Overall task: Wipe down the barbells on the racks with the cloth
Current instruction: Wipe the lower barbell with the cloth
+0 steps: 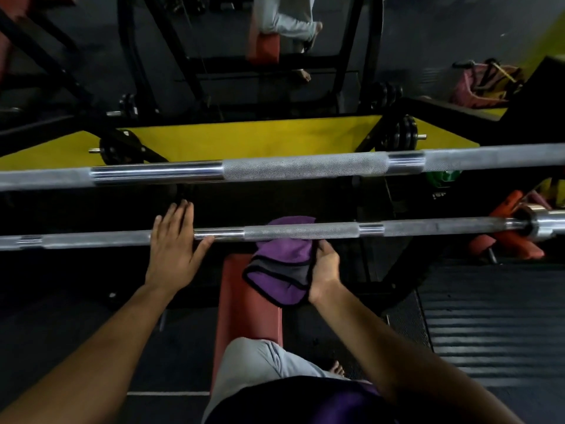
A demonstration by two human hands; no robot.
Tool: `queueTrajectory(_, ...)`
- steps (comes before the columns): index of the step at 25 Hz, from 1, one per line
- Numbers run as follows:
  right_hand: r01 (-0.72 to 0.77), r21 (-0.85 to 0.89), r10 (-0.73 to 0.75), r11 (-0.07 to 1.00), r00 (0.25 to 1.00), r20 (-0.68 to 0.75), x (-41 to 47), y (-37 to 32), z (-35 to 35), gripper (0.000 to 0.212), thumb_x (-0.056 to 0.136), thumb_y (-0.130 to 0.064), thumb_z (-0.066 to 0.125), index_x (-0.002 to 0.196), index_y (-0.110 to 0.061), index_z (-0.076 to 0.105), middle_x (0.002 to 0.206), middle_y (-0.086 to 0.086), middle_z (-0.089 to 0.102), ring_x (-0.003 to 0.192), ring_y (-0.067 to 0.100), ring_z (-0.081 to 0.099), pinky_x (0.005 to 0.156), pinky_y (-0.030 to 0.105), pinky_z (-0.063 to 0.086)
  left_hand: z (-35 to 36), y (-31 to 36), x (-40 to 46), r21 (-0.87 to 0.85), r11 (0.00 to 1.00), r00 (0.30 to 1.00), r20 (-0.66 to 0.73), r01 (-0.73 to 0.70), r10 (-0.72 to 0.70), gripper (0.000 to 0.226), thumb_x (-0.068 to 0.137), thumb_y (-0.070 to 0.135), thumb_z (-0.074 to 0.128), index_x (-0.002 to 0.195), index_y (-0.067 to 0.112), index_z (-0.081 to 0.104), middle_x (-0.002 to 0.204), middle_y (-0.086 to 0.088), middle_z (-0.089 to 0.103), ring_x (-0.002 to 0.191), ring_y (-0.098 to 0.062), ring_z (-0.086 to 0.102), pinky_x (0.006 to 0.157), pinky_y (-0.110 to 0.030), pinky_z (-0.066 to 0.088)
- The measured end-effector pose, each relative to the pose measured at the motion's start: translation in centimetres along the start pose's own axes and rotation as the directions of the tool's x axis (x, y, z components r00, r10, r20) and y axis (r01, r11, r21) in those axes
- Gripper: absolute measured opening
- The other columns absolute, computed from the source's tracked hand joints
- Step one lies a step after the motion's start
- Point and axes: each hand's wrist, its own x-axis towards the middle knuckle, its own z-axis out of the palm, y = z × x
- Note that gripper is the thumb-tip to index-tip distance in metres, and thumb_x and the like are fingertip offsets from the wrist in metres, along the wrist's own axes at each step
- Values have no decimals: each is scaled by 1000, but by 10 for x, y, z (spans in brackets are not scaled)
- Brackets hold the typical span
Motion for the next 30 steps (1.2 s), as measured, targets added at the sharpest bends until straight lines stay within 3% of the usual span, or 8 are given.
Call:
queueTrajectory(3, 192, 59, -185, 980, 976, -115, -23, -46, -40, 52, 106, -21, 28, 87, -7, 75, 89, 18, 73, 71, 33, 73, 53, 41, 62, 0, 1, 1, -2, 1000, 1000, 0, 3, -3, 81, 100, 60, 27, 158, 5, 24, 163, -18, 28, 152, -36, 22, 124, -50, 10)
queueTrajectory(6, 293, 57, -275, 955, 938, -211, -33, -83, -68, 53, 105, -19, 26, 85, -11, 74, 93, 16, 73, 67, 26, 74, 60, 37, 62, 1, 2, -1, 8, 1000, 1000, -12, 4, -4, 81, 100, 61, 27, 158, 4, 23, 163, -18, 27, 152, -34, 21, 125, -48, 8)
queueTrajectory(12, 202, 74, -189, 977, 970, -154, -10, -45, -34, 46, 105, -31, 25, 110, -9, 65, 86, 11, 76, 75, 25, 74, 63, 30, 59, 0, 1, -1, 15, 1000, 1000, 26, 3, -4, 83, 101, 64, 21, 159, 6, 20, 165, -16, 25, 154, -31, 18, 125, -47, 7)
queueTrajectory(16, -21, 32, 22, 999, 999, -26, 1, 8, 13, 61, 104, -45, 26, 128, -1, 61, 116, 25, 70, 99, 37, 69, 75, 39, 60, -3, 0, 1, 6, 1000, 998, 61, 9, -10, 86, 100, 67, 16, 159, 5, 23, 164, -16, 28, 153, -30, 20, 125, -48, 9)
queueTrajectory(20, -119, -237, 123, 964, 992, 1, 1, 31, 24, 53, 104, -51, 39, 109, -6, 68, 98, 18, 70, 88, 31, 67, 76, 38, 49, -5, -2, 1, -15, 1000, 993, 118, 17, -15, 90, 98, 72, 14, 159, 6, 24, 165, -13, 27, 155, -27, 17, 125, -46, 6)
queueTrajectory(24, -71, -560, 166, 826, 979, 121, -25, 15, 9, 26, 95, -41, 61, 89, -18, 72, 88, 6, 73, 69, 15, 71, 73, 33, 48, -6, -3, 1, -41, 999, 995, 101, 17, -13, 88, 99, 70, 17, 160, 8, 22, 167, -11, 21, 156, -23, 10, 126, -43, 0)
queueTrajectory(27, 75, -793, 42, 604, 991, 126, -46, -7, 17, 27, 96, -40, 62, 116, -23, 67, 112, 4, 68, 92, 13, 66, 81, 26, 48, -6, -5, 0, -64, 998, 994, 109, 25, -17, 87, 99, 71, 16, 162, 11, 17, 169, -8, 13, 157, -19, 3, 126, -40, -6)
queueTrajectory(30, 402, -845, -138, 353, 915, 378, -57, -21, 29, 24, 100, -31, 58, 124, -28, 57, 118, -5, 66, 108, 12, 63, 77, 12, 45, -12, -11, -1, -183, 982, 998, 58, 36, -25, 85, 100, 70, 11, 161, 13, 22, 169, -8, 12, 157, -19, 5, 125, -40, -9)
